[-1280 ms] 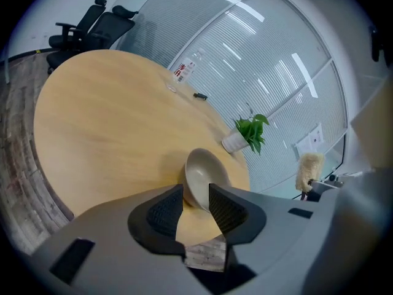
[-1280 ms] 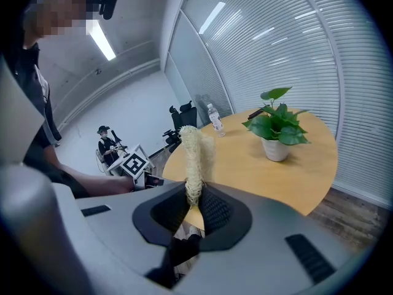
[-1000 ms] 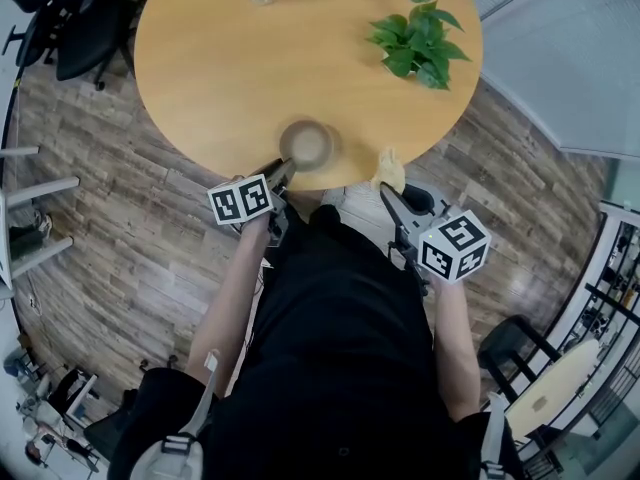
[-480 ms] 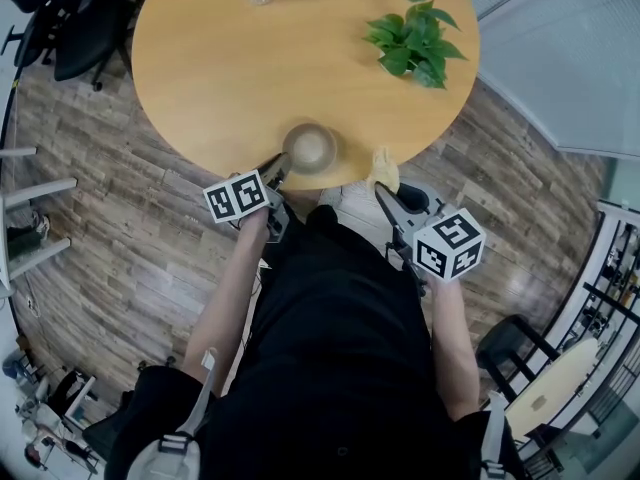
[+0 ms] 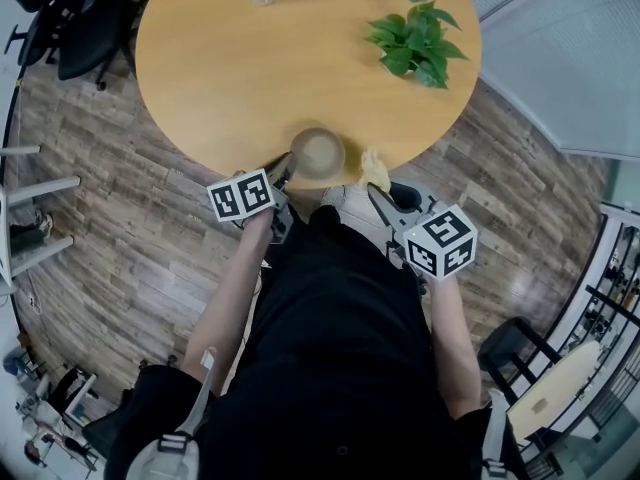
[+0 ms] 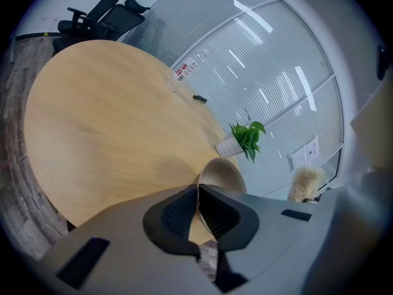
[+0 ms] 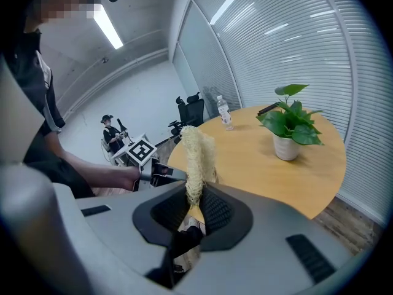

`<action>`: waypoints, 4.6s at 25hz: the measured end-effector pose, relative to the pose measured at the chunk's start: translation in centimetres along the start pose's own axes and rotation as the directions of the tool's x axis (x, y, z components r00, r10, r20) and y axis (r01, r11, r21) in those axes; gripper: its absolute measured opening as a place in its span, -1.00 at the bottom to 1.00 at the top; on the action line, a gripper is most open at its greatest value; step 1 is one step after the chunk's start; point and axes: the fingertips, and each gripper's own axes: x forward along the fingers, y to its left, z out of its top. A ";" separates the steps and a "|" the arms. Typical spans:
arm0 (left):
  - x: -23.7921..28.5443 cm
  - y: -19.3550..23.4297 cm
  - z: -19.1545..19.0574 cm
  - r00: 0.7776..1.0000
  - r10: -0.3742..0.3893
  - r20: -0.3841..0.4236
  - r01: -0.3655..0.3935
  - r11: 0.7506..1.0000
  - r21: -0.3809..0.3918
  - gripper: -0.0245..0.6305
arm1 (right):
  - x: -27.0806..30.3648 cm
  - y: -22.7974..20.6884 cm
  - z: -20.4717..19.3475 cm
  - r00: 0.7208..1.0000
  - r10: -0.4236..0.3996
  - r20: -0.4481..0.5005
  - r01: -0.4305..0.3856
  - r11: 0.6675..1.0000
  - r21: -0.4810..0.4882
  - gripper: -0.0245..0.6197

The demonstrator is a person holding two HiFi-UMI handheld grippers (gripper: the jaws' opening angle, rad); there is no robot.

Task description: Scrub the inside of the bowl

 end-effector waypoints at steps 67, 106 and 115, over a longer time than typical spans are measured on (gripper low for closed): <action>-6.1 -14.1 3.8 0.993 -0.102 0.062 0.060 0.875 0.481 -0.87 | 7.2 3.3 4.3 0.970 0.229 -0.085 -0.155 0.845 0.512 -0.80; -6.6 -11.9 1.9 1.000 -0.012 -0.016 0.017 0.917 0.398 -0.88 | 6.5 0.9 3.4 0.878 -0.472 0.087 -0.037 -0.248 -0.968 -0.80; -6.6 -14.1 1.8 0.996 -0.092 -0.023 0.093 0.892 0.442 -0.87 | 8.4 1.0 3.3 0.916 -0.401 -0.002 -0.013 -0.024 -1.000 -0.80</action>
